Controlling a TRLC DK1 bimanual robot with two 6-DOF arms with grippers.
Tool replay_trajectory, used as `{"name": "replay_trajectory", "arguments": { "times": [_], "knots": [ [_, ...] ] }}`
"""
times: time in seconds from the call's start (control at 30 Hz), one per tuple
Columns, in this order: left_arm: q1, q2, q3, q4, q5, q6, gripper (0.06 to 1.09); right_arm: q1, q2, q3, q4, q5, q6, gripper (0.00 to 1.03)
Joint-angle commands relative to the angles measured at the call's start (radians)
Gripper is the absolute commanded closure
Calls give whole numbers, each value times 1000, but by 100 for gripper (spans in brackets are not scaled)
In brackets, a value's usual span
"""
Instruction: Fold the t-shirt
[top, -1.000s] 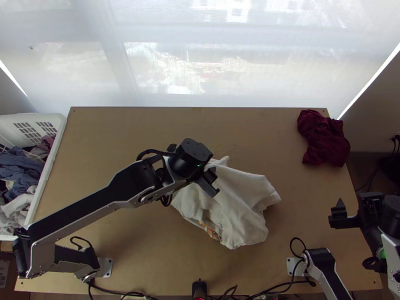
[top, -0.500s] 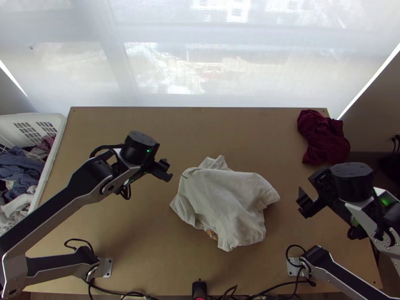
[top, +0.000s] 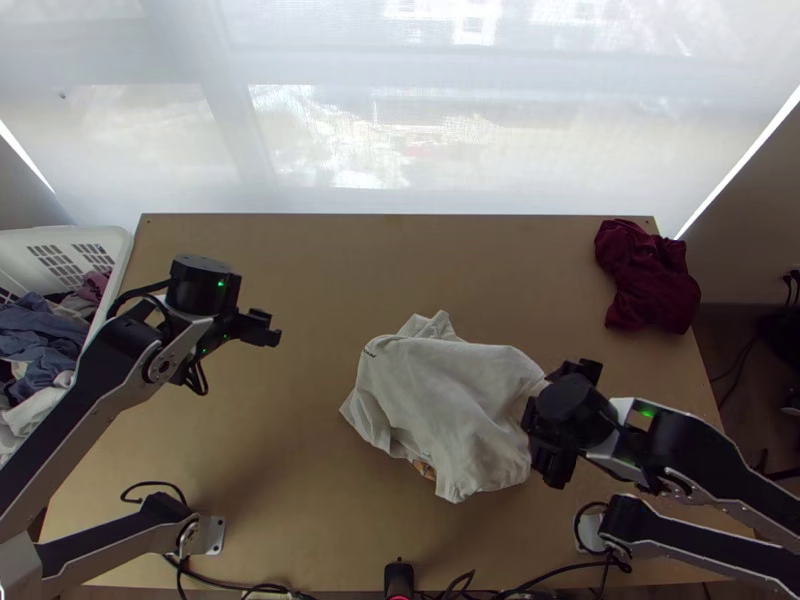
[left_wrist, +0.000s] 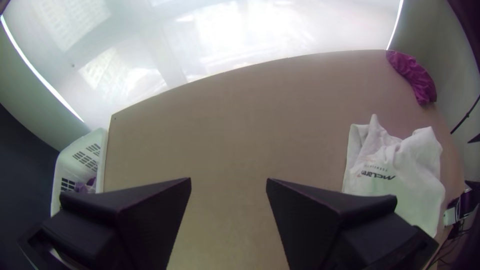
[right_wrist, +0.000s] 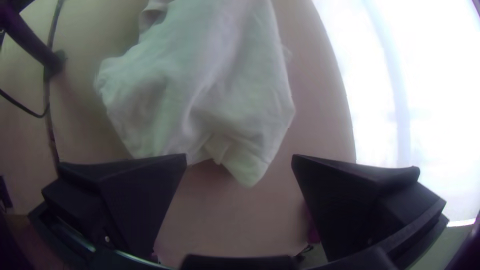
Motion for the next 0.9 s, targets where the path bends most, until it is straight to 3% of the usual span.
{"name": "replay_trajectory", "arguments": {
  "times": [0.0,0.43,0.87],
  "knots": [
    [48,-17,-34,1,1,-8,33,134,26,-120,35,-22,-2,5],
    [48,74,30,13,0,-5,33,251,152,-255,222,-140,14,7],
    [57,97,32,15,-3,1,33,307,166,-310,172,-271,26,7]
  ]
}}
